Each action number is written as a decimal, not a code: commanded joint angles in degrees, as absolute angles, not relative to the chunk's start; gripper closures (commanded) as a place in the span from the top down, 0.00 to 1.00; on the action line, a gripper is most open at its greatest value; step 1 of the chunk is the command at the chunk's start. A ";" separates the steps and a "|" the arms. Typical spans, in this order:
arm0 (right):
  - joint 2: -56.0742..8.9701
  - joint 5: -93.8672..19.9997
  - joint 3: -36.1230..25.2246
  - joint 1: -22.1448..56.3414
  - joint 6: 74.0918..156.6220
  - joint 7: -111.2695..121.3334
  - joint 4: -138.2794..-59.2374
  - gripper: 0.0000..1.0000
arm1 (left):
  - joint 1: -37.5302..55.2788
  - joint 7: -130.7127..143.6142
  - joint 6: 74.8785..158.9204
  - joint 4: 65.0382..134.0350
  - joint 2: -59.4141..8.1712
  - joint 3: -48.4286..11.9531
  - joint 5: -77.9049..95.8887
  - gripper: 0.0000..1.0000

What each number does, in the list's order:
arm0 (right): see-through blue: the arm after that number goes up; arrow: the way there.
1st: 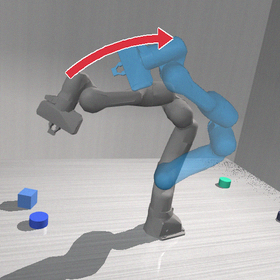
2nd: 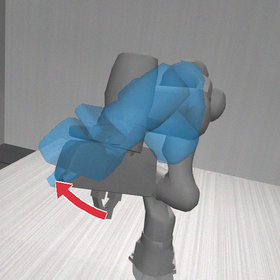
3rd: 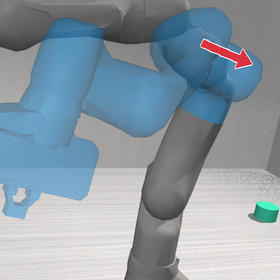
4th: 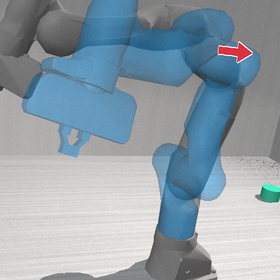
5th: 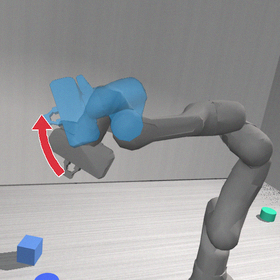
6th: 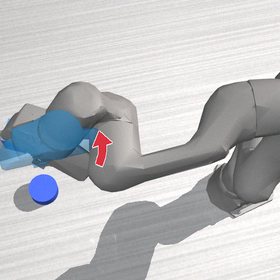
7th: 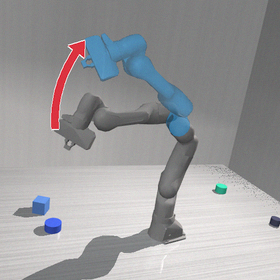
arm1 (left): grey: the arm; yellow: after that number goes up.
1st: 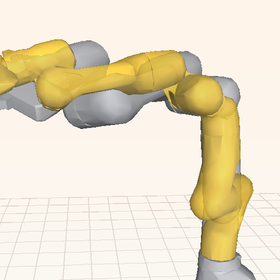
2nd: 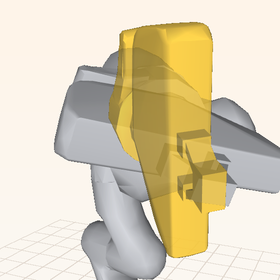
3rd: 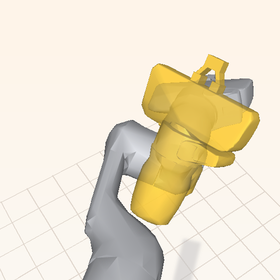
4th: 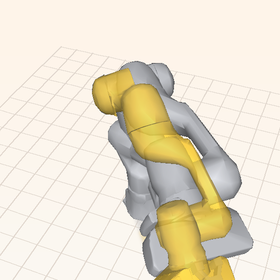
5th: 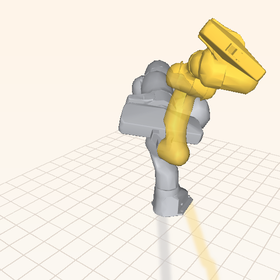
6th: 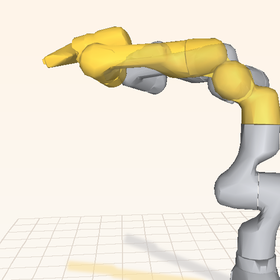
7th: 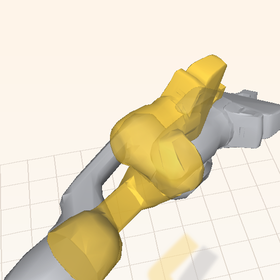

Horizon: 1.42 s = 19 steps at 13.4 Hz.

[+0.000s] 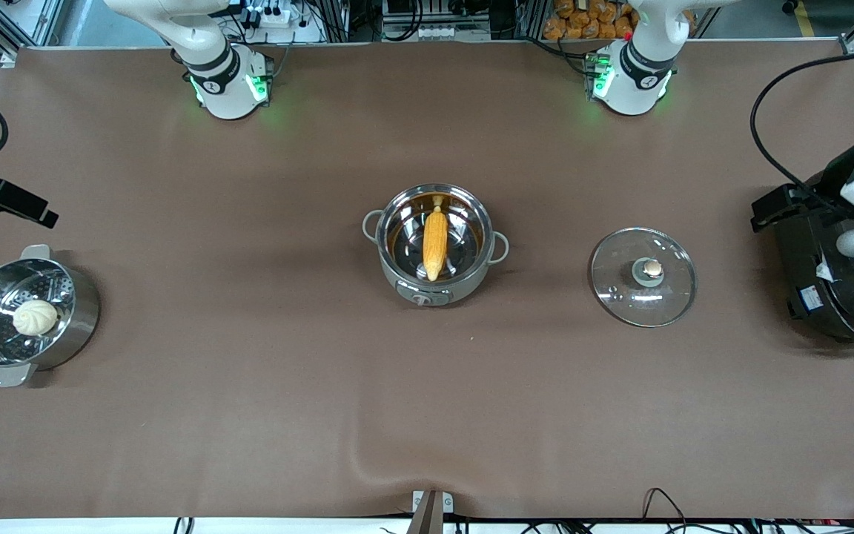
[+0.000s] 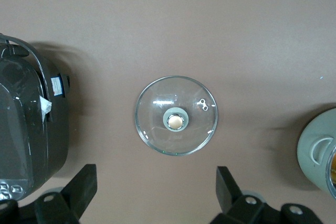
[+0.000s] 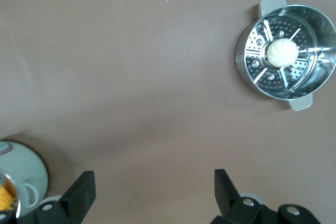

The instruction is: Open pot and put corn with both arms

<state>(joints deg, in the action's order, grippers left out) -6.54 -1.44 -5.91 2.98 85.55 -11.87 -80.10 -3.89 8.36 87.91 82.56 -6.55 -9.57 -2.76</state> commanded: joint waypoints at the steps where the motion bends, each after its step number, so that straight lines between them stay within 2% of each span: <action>1: 0.51 0.09 -4.92 1.58 92.62 -7.58 -90.77 1.00 | -1.68 7.73 86.66 83.05 -4.49 -8.79 -1.67 1.00; 3: 0.79 0.09 -4.92 1.58 92.37 -7.21 -91.14 1.00 | 0.07 7.65 85.78 83.41 -3.78 -7.22 -1.67 1.00; 5: 0.44 -0.26 -5.01 1.23 91.50 -7.12 -90.53 1.00 | 4.55 7.47 85.61 83.58 -3.43 -1.96 -1.50 1.00; 10: 0.09 -0.70 -4.75 0.52 91.15 -7.12 -88.51 1.00 | 4.83 5.63 85.61 83.15 -4.30 -2.72 -1.23 1.00; 19: 0.53 -0.09 -4.75 0.53 89.30 -3.34 -89.91 1.00 | 5.01 3.87 85.61 82.88 -4.31 -2.72 -2.02 1.00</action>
